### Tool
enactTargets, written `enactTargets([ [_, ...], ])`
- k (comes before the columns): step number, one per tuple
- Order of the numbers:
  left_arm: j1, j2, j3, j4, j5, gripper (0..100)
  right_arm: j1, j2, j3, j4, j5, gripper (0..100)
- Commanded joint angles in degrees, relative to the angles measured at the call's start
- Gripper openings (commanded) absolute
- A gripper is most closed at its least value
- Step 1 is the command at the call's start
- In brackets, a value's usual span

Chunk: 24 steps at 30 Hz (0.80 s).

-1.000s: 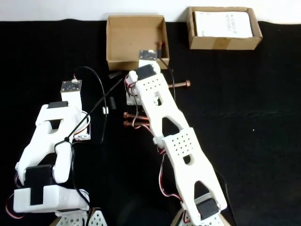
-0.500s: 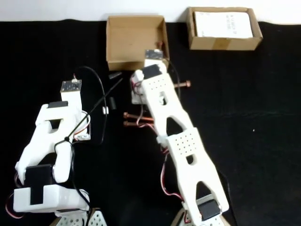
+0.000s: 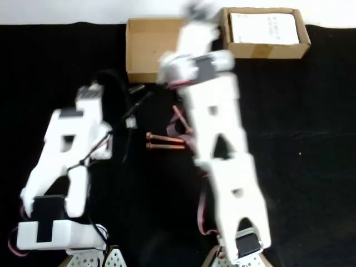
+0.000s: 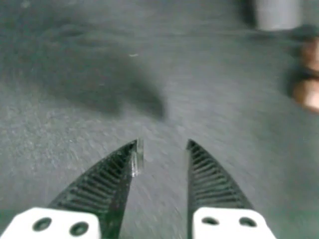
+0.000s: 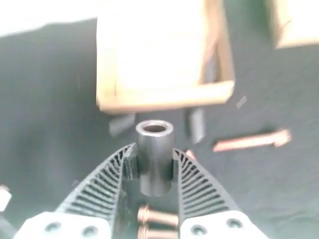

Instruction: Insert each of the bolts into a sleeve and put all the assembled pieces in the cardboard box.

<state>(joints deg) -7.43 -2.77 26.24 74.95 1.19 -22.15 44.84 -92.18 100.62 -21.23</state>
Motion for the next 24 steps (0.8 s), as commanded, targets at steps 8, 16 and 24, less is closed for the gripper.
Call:
enactTargets([
  [8, 19.82, 20.53, -51.38, 26.29, -5.45, 18, 29.58, -22.37, 16.13, 0.31, 0.62, 0.7],
  [16, 28.18, 45.76, -84.97, 18.46, -9.41, 18, 38.99, -26.15, 34.51, 0.22, 8.18, 0.9],
  [24, 33.98, 65.63, -107.56, 5.63, -14.68, 18, 40.92, -25.89, 52.26, -2.24, 19.78, 0.9],
])
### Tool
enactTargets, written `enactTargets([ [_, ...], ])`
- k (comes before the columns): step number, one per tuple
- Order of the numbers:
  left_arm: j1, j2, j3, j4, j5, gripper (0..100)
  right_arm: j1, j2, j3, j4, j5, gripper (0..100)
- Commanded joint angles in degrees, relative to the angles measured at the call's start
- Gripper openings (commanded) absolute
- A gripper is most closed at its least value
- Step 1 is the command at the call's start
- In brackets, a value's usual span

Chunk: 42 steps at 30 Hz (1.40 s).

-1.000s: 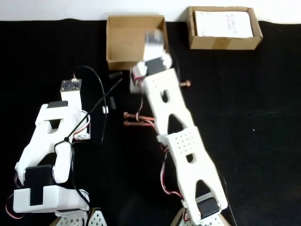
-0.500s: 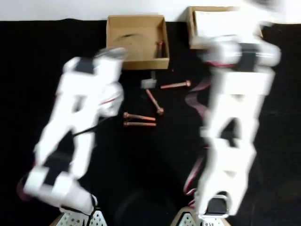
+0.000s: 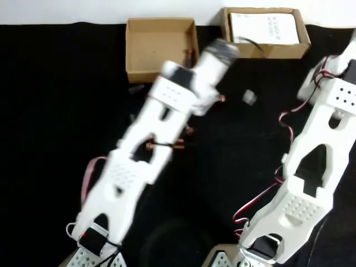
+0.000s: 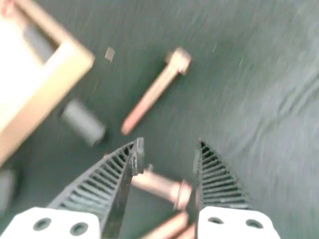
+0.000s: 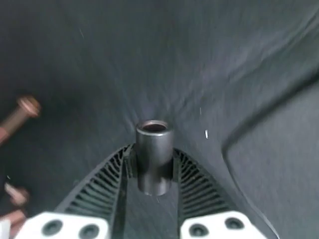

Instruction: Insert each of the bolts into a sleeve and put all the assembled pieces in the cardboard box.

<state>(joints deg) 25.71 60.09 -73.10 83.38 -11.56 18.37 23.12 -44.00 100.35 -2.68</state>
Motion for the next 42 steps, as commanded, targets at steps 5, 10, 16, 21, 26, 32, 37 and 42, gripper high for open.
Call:
enactTargets([
  [5, 2.33, 6.37, -10.86, -5.27, -5.8, 18, 0.92, -4.44, 9.01, -8.04, 1.14, 0.9],
  [10, 2.68, 9.45, -9.27, -11.08, -5.8, 18, 1.27, -4.18, 9.1, -9.36, 1.14, 0.9],
  [16, 1.63, 12.53, -4.7, -18.73, -5.63, 18, 2.07, -4.18, 9.1, -9.54, 1.49, 0.9],
  [21, -0.22, 13.76, -3.74, -24.62, -5.54, 17, 2.77, -4.18, 9.1, -10.15, 1.58, 0.9],
  [26, -0.92, 16.92, -3.74, -25.93, -5.8, 17, 2.51, -4.18, 9.1, -10.15, 1.58, 0.9],
  [32, -0.66, 22.55, -3.74, -32.53, -6.07, 17, 2.51, -4.18, 9.1, -10.86, 1.58, 0.9],
  [37, 0.31, 23.25, -4.0, -29.36, -14.68, 14, 2.77, -4.09, 9.19, -11.74, 1.58, 0.9],
  [42, 1.1, 23.16, -4.18, -25.85, -25.67, 1, 2.77, -4.09, 9.19, -11.74, 1.58, 0.9],
])
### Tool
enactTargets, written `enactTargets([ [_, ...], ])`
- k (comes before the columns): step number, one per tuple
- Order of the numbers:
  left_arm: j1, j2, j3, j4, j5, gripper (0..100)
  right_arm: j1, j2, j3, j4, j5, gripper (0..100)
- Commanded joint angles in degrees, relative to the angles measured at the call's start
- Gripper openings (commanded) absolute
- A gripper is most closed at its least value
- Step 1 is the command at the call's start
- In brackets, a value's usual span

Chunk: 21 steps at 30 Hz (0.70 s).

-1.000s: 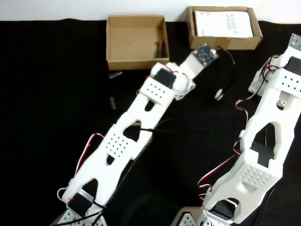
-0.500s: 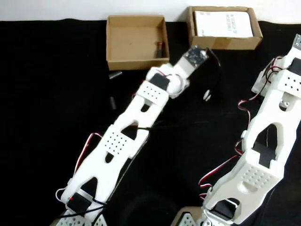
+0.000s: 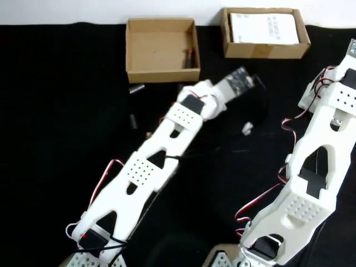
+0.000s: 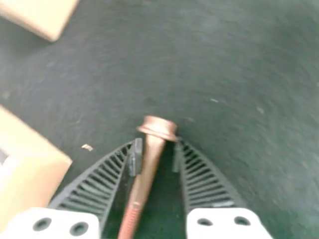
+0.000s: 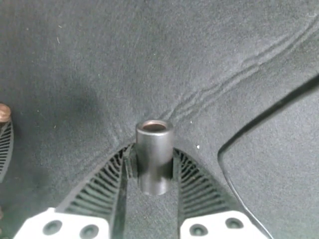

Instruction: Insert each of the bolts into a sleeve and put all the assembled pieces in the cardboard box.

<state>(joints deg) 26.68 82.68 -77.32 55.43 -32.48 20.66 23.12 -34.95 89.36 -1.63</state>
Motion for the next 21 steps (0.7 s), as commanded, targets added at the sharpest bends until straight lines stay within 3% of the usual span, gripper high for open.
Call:
enactTargets([
  [1, 0.13, 0.4, -0.48, 3.16, -5.8, 1, 0.48, -4.09, 0.13, -0.75, 0.53, 0.9],
  [18, 1.45, -20.7, -7.34, 34.9, -5.98, 1, 0.4, -4.7, -0.48, -0.22, 0.53, 0.9],
  [21, 1.8, -24.04, -8.75, 41.14, -3.34, 1, 0.4, -5.49, -1.19, 1.54, 0.53, 0.9],
])
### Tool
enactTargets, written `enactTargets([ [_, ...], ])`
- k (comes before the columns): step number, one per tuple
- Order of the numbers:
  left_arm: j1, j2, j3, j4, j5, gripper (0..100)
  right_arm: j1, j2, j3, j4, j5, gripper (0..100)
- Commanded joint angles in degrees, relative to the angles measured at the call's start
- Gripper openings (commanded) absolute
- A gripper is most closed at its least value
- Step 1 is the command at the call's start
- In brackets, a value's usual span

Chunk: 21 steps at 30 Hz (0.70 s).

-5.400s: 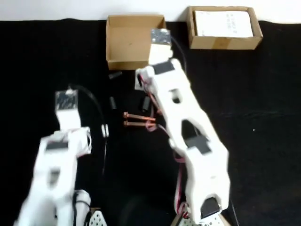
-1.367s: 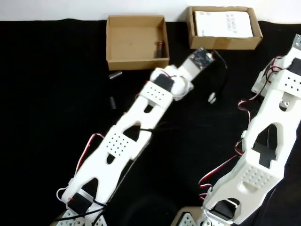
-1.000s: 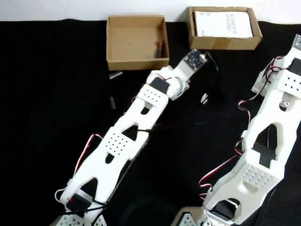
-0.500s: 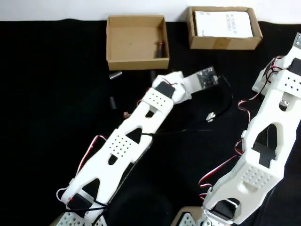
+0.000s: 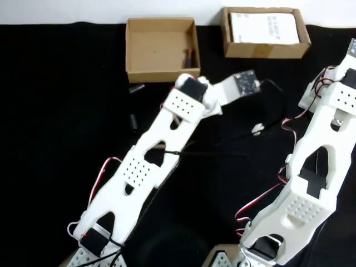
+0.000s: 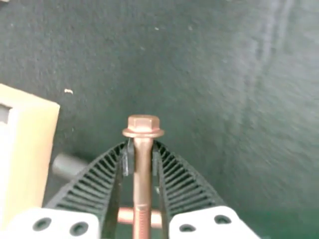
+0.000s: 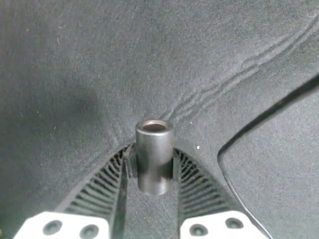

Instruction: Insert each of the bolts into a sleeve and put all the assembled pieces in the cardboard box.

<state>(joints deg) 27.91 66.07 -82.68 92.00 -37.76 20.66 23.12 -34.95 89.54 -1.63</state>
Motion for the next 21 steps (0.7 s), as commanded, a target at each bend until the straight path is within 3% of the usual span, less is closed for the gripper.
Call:
enactTargets([
  [1, 0.57, -8.84, -3.74, 6.33, 3.34, 1, 0.22, -6.2, -1.63, 2.42, 0.53, 0.9],
  [6, -0.04, -18.42, -2.33, 9.32, 12.57, 1, -0.4, -11.03, -4.88, 7.78, 5.01, 0.9],
  [9, -0.48, -26.95, 5.85, 9.58, 17.58, 1, -1.71, -14.55, -5.41, 11.21, 8.62, 0.9],
  [18, -1.36, -61.67, 62.2, 8.79, 20.66, 1, -4.35, -25.89, 6.81, 11.3, 10.02, 0.8],
  [21, -4.09, -73.1, 78.02, 2.9, 20.66, 1, -7.16, -28.35, 11.47, 11.3, 11.43, 0.8],
])
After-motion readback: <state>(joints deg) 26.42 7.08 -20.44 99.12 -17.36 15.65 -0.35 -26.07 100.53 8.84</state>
